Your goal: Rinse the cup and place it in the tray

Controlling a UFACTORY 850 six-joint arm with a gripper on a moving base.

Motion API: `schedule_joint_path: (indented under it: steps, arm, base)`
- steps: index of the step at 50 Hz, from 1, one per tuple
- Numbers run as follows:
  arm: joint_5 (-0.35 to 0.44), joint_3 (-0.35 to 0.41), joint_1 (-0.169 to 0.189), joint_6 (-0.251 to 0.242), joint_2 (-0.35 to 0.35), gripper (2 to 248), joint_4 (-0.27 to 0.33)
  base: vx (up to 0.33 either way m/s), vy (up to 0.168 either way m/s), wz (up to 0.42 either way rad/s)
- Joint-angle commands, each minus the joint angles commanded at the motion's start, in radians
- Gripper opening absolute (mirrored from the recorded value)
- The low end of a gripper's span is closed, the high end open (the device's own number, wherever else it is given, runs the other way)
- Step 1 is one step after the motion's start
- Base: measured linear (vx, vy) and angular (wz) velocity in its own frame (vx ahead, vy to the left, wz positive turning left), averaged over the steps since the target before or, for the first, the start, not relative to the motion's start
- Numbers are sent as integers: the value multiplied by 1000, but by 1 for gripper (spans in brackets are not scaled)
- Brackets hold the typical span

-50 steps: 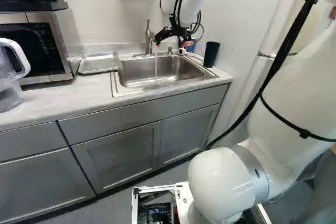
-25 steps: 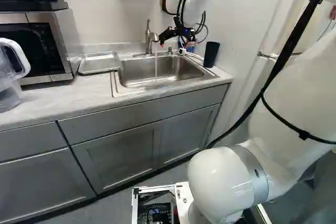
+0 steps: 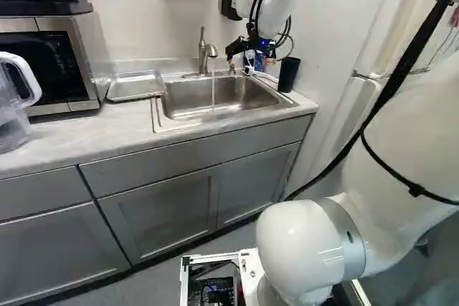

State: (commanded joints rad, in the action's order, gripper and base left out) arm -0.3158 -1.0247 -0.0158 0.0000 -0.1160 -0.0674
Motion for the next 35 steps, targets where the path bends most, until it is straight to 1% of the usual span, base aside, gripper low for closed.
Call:
schedule_joint_path:
  steps: [19,35]
  arm:
    - [75,19,0,0,-3,247,-23]
    - [165,70,4,0,-19,247,-46]
  base:
    - [0,0,0]
    - [0,0,0]
